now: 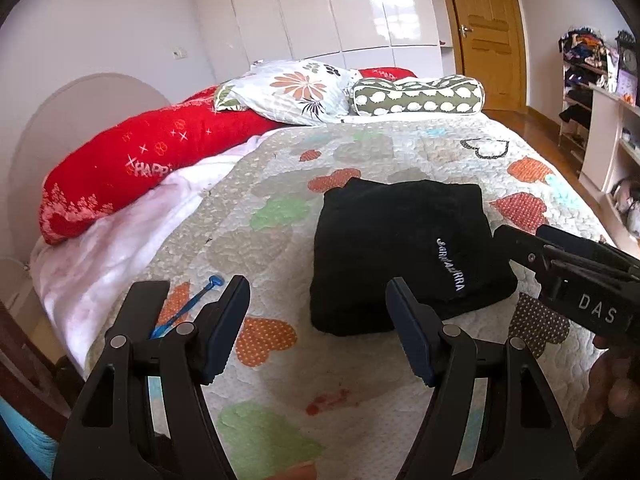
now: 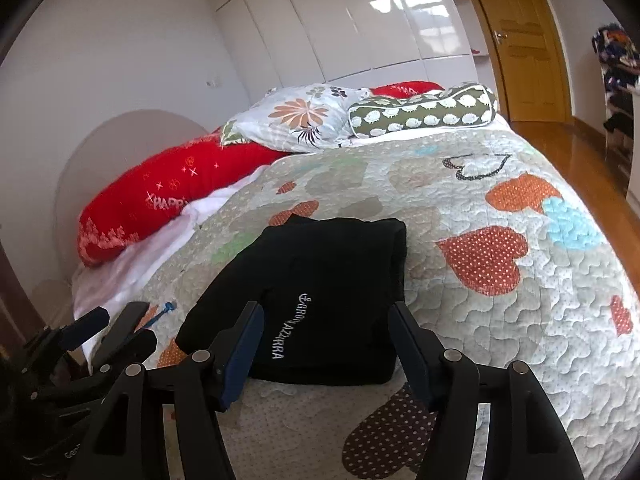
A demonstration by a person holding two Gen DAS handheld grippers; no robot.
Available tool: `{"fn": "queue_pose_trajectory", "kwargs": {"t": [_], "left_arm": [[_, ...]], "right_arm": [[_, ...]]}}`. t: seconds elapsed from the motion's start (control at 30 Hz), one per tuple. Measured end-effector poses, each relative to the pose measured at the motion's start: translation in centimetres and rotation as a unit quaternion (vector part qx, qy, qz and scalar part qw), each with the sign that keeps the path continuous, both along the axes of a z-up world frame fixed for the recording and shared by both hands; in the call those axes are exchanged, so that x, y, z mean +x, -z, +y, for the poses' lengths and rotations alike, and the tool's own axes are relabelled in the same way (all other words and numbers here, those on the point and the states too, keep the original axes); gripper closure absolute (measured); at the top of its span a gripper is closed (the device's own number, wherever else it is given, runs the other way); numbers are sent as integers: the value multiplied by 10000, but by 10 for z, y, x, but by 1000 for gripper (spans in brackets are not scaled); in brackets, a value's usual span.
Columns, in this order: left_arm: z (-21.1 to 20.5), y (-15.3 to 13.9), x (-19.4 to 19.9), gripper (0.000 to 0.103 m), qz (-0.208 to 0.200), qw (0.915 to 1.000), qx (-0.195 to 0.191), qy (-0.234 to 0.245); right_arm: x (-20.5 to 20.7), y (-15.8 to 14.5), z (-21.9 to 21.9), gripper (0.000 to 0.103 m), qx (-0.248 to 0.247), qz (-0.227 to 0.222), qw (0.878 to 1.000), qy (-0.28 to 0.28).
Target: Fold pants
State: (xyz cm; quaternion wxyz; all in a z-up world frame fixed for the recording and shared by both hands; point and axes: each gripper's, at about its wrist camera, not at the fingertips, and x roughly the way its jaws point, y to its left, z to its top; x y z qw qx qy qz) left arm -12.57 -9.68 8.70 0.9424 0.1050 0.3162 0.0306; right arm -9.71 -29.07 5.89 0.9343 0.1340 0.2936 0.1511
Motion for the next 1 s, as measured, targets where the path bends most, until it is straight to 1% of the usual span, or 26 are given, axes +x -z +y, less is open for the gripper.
{"fn": "queue_pose_trajectory", "kwargs": {"t": [0.1, 0.17, 0.27, 0.37, 0.5, 0.73, 0.93, 1.0], "left_arm": [[-15, 2, 3, 32, 17, 9999, 149, -50], [-24, 3, 5, 32, 27, 9996, 262, -34], [-36, 6, 7, 32, 82, 9990, 448, -24], [-42, 7, 11, 32, 107, 9984, 554, -50], [-41, 7, 16, 32, 94, 9988, 462, -125], [-28, 5, 24, 32, 66, 9994, 342, -50], [-7, -3, 20, 32, -240, 9996, 2, 115], [-3, -5, 17, 32, -358, 9992, -51, 184]], "right_arm": [[1, 0, -12, 40, 8, -75, 9999, 92], [2, -1, -22, 39, 117, -97, 9997, 198], [4, -1, -33, 36, 201, -141, 9994, 227], [7, 3, -38, 35, 211, -98, 9995, 215], [10, 6, -40, 35, 180, -43, 9997, 177], [11, 3, -32, 35, -10, -107, 9998, 157], [2, -9, -26, 35, -175, -173, 9992, 314], [-5, -16, -21, 35, -202, -218, 9991, 312]]}}
